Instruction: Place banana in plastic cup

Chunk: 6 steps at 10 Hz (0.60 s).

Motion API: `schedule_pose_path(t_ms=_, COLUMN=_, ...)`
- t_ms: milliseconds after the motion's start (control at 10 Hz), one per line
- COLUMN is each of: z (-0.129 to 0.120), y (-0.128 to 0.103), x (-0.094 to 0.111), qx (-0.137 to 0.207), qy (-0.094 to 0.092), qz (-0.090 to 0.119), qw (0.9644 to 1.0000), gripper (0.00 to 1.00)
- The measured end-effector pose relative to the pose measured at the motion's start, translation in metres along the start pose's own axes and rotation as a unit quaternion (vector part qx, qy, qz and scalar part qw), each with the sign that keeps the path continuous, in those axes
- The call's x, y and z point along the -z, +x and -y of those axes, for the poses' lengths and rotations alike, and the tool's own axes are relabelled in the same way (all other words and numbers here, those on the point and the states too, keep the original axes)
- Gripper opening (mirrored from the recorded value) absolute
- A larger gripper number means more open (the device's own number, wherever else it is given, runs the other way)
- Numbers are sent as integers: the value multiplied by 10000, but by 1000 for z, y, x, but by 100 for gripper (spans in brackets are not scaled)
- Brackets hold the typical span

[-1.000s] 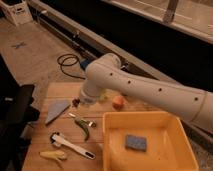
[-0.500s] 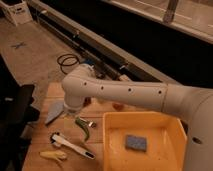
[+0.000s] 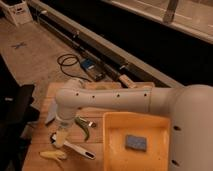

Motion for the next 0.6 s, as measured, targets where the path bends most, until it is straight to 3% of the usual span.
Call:
schedule_pose_path(t_ms=400, z=1, y=1, x=2, qx=-13, qy=7, qz=8, qw=10000, gripper=71)
schedule_pose_path(t_ms=500, z=2, y=0, x=2, qx=49, qy=36, qz=-56, qw=10000, gripper=71)
schedule_pose_path(t_ms=600, z=1, y=-7, x=6, qx=199, qy=135, qz=-254, qw=9994, gripper=71)
